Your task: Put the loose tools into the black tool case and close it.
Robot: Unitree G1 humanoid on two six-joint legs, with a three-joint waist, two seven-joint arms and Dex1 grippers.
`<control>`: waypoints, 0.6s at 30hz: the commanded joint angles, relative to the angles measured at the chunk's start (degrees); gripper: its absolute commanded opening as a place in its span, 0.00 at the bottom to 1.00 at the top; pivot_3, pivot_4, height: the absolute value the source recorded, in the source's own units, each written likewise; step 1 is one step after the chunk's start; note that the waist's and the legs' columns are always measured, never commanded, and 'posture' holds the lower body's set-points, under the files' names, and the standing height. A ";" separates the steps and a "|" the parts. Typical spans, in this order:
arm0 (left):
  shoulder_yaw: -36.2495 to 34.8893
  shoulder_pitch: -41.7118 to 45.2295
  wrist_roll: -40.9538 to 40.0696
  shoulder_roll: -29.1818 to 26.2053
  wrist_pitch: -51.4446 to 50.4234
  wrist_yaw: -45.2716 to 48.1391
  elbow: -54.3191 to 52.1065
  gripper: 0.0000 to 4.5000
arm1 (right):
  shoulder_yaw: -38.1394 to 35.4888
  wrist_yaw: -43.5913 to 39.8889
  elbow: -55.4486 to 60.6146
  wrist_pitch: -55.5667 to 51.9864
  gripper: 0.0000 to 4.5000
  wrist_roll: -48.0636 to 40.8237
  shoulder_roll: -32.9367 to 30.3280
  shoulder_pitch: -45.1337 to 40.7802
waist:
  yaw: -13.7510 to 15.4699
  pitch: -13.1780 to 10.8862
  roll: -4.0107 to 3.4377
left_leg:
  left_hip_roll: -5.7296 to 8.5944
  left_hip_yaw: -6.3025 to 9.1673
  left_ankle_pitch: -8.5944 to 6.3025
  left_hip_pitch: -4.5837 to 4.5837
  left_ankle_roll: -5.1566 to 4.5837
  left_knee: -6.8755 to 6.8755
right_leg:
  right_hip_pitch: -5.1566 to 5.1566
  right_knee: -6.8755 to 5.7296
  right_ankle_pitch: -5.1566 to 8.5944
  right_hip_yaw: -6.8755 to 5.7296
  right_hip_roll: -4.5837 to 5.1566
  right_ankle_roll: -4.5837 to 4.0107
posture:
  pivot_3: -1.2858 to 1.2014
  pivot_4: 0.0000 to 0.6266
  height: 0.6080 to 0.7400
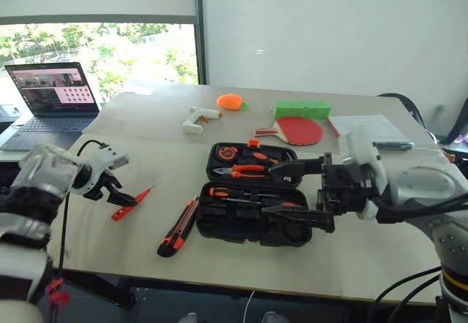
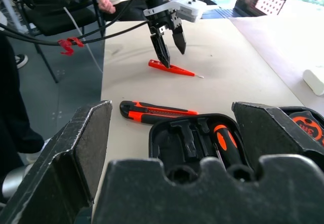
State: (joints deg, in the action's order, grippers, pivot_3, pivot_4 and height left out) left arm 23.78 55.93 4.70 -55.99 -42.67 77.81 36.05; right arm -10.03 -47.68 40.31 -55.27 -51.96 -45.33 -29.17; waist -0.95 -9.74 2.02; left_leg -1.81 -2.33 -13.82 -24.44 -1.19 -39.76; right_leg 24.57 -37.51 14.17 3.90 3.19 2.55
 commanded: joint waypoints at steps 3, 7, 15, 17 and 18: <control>4.57 4.60 5.22 1.80 0.13 4.98 4.72 1.00 | -0.55 3.81 2.87 1.46 0.98 -2.36 0.16 1.51 | -0.04 0.00 0.00 | 0.00 0.01 -0.01 0.01 -0.01 0.01 | 0.02 -0.04 0.01 0.02 0.01 0.01 | 0.52 0.24 0.97; 5.96 4.32 6.87 2.83 1.68 7.19 5.80 1.00 | 0.53 4.95 2.83 2.26 0.98 -1.96 0.55 1.61 | -0.03 0.00 0.01 | -0.01 0.05 0.00 0.00 -0.01 -0.04 | 0.02 -0.06 0.00 0.01 0.01 0.00 | 0.52 0.24 0.97; 7.30 2.86 9.96 4.76 3.75 9.23 7.03 0.61 | 2.74 5.75 2.82 4.21 1.00 -1.21 0.97 0.98 | -0.02 0.00 0.01 | 0.01 0.07 -0.01 0.05 -0.02 -0.05 | -0.03 -0.08 0.00 0.02 0.03 0.01 | 0.52 0.24 0.97; 7.23 2.51 10.35 5.11 4.01 9.62 7.01 0.44 | 2.95 5.79 2.75 4.50 1.00 -1.32 0.85 0.70 | 0.00 0.00 0.01 | 0.01 0.08 -0.01 0.05 -0.02 -0.04 | -0.03 -0.08 0.00 0.02 0.03 0.01 | 0.52 0.24 0.97; 7.10 2.45 10.53 5.28 4.19 9.66 7.12 0.38 | 3.04 5.84 2.66 4.55 1.00 -1.38 0.81 0.52 | 0.02 0.00 0.01 | 0.01 0.08 -0.01 0.06 -0.02 -0.04 | -0.04 -0.08 0.00 0.02 0.03 0.01 | 0.52 0.24 0.97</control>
State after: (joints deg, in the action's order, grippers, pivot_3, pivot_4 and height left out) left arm 30.14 59.74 14.78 -51.49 -38.85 85.86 42.48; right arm -6.40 -42.15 41.92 -52.59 -53.05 -44.23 -27.54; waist -0.94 -9.74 2.03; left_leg -1.80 -2.24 -13.83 -24.38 -1.20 -39.81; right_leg 24.52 -37.59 14.17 3.92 3.23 2.56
